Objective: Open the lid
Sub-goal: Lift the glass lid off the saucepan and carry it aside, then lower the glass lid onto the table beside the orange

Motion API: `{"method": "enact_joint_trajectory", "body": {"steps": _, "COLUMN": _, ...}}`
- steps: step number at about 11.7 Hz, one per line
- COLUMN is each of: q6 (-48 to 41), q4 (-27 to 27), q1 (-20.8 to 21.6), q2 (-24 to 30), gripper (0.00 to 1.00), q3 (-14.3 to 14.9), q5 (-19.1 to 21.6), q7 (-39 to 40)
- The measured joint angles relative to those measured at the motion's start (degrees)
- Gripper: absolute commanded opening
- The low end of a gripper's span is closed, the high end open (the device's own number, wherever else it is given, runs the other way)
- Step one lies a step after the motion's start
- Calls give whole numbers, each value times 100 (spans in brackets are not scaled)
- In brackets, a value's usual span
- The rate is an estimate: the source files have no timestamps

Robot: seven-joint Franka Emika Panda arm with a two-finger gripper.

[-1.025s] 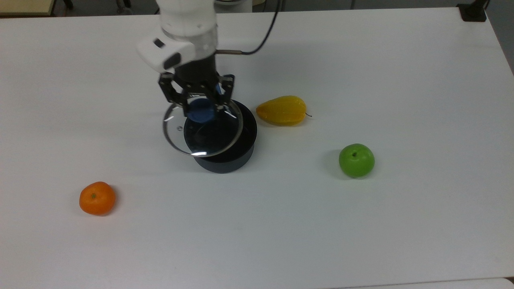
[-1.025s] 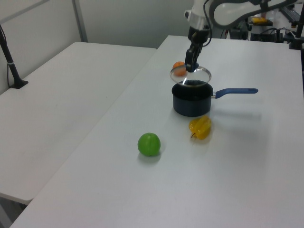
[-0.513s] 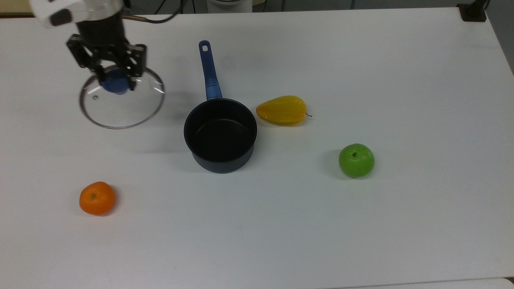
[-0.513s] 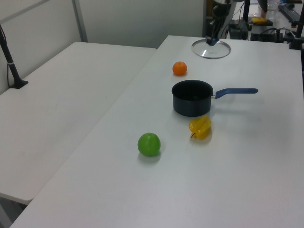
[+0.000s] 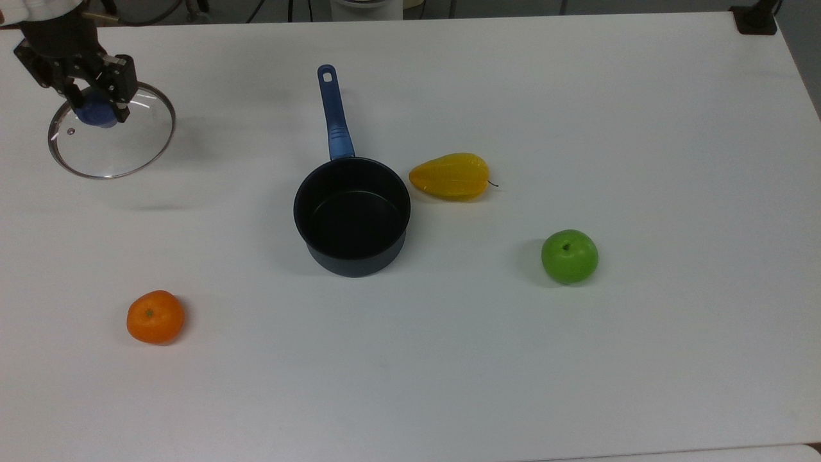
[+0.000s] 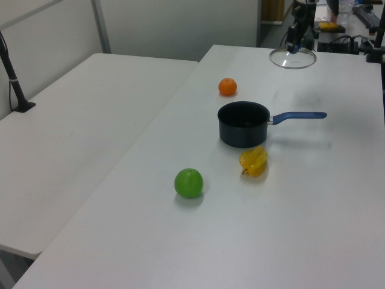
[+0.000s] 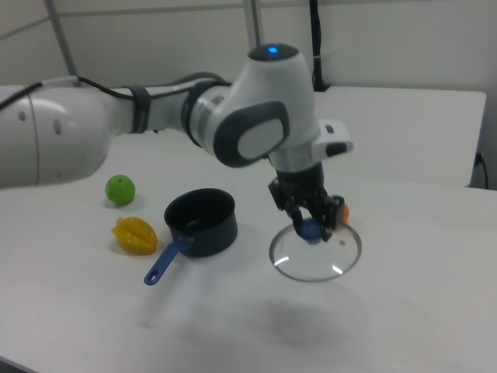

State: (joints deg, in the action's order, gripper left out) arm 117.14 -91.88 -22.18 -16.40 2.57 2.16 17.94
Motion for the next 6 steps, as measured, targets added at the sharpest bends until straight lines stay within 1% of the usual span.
{"method": "enact_joint_trajectory", "body": {"steps": 3, "q6": 48, "q4": -37, "q1": -2, "q2": -292, "gripper": 42, "q3": -26, "q5": 16, "q7": 82}}
{"method": "enact_joint_trajectory", "body": {"steps": 6, "q6": 583, "q4": -326, "q1": 78, "q2": -430, "gripper": 42, "q3": -78, "q5": 17, "q7": 82}}
